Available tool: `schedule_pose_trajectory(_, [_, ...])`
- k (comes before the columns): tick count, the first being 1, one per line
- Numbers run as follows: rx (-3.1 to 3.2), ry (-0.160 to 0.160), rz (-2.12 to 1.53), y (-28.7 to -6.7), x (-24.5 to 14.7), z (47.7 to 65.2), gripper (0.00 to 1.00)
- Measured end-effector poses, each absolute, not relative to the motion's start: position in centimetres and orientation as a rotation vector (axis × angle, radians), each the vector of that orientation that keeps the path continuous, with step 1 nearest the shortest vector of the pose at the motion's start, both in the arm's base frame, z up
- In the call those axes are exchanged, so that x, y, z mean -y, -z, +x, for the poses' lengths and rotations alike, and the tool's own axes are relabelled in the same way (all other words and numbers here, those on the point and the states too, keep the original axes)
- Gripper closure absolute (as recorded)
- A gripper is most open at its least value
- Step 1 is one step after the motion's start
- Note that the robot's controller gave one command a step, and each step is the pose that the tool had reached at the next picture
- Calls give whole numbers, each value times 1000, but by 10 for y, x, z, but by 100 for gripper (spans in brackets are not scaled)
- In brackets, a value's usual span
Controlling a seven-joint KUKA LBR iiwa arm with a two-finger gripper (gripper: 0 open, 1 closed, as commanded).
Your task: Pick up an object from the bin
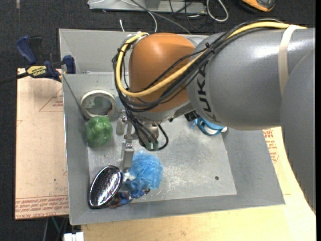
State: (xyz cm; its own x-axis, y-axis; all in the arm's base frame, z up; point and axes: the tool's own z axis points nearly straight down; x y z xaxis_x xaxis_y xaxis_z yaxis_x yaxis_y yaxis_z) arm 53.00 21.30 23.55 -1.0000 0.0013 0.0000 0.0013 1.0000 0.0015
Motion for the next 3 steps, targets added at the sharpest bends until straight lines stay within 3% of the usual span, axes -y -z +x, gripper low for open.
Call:
schedule_pose_trajectory(1, [3142, 2, -2, -236, -213, 530, 0])
schedule_pose_trajectory(2, [3118, 3, 389, -191, -207, 530, 0])
schedule_pose_trajectory(3, [3130, 4, 294, -180, -205, 535, 0])
